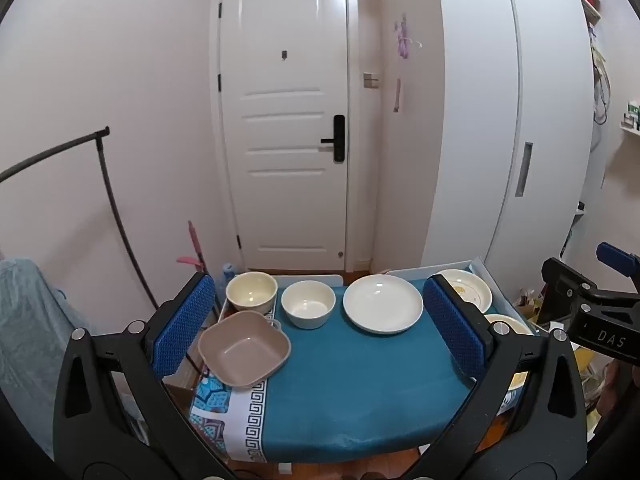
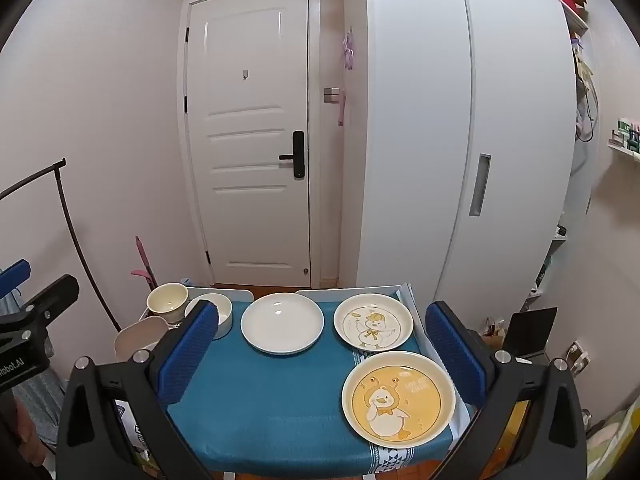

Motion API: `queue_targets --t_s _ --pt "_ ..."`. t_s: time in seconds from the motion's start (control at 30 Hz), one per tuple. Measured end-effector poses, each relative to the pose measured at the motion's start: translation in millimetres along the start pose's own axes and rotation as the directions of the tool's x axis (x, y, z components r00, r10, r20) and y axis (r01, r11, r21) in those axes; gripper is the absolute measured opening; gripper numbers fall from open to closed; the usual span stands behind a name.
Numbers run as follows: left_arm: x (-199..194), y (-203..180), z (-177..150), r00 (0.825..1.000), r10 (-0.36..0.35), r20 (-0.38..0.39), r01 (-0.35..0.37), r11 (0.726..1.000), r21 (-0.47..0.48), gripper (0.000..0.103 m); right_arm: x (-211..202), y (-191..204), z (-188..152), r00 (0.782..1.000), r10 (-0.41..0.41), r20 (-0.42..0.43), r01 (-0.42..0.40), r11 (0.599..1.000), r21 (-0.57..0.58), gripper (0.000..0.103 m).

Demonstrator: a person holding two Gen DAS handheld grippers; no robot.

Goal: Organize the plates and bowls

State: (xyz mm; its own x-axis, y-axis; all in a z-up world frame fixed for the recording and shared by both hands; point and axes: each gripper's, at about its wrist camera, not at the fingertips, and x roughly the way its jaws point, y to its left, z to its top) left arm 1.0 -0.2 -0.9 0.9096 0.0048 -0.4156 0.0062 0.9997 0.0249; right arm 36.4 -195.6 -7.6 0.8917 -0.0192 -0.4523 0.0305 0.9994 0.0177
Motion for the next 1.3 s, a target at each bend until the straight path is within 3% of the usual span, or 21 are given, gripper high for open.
queue_targets --t_s 0.43,1.3 --pt "-3.0 2.1 -0.3 0.999 -0.001 0.035 0.002 1.0 -0.021 0.103 -1.9 -1.1 2.5 1.0 -0.004 -0.023 0.004 1.0 0.006 0.103" --pt "-13.1 -6.9 4.1 0.999 0.003 0.032 -0.003 1.0 0.0 0.103 -1.4 -0.4 0.4 1.0 -0.013 -0.022 0.014 1.0 0.012 0.103"
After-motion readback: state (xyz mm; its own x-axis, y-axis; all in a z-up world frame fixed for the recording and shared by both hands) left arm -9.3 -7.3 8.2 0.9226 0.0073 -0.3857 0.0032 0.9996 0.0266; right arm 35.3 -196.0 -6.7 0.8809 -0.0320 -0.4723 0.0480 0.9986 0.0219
